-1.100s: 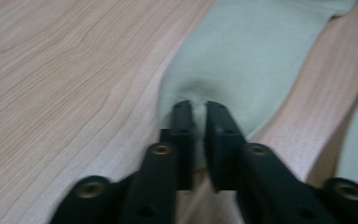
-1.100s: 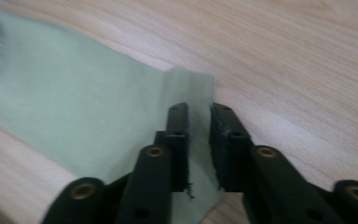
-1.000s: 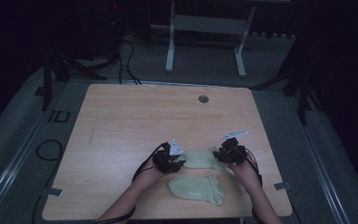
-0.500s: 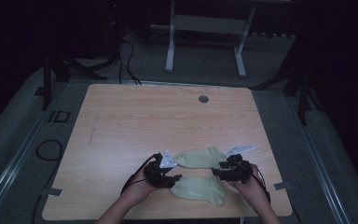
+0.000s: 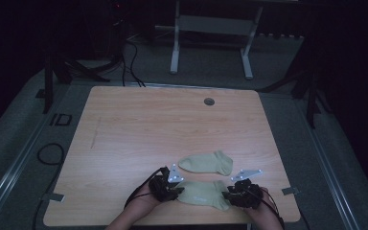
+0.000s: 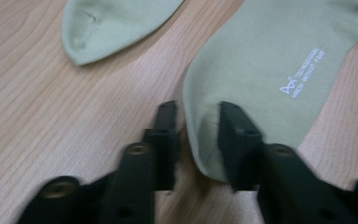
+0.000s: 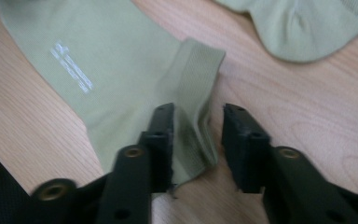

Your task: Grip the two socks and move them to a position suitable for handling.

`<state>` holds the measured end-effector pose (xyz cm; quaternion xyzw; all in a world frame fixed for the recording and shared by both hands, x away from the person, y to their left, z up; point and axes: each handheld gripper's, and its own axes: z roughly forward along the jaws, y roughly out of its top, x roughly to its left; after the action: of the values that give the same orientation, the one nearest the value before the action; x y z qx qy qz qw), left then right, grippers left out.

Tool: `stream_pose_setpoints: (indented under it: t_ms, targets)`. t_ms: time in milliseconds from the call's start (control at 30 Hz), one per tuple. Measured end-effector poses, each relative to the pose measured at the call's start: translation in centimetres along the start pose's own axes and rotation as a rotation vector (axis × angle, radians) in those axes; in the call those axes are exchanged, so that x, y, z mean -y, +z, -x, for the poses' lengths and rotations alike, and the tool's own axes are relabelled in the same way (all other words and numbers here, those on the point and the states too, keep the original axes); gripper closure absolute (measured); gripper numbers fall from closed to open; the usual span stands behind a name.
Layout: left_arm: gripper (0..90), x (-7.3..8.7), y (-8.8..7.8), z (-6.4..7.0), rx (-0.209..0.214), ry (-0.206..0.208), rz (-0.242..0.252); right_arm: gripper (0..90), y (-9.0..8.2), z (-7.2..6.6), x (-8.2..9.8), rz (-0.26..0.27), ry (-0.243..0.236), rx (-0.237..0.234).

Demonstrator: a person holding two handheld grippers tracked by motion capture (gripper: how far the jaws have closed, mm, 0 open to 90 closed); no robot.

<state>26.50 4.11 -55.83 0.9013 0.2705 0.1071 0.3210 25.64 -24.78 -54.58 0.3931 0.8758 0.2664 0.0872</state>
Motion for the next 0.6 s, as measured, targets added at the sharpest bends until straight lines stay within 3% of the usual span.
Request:
stream_pose_setpoints:
  t_ms: [133,267,600]
  targets:
    - [87.5,0.1,-0.3,-0.1,0.007,-0.024,0.02,84.9,0.0,0.0,0.0,0.001,0.007,-0.018]
    - [88.2,-0.2,-1.0,0.0,0.008,-0.012,0.024,86.3,-0.9,-0.2,-0.6,0.034,0.007,-0.014]
    - [88.2,-2.1,-2.9,-1.1,-0.021,-0.052,0.074,86.5,-3.2,0.7,-3.0,0.098,0.0,0.009]
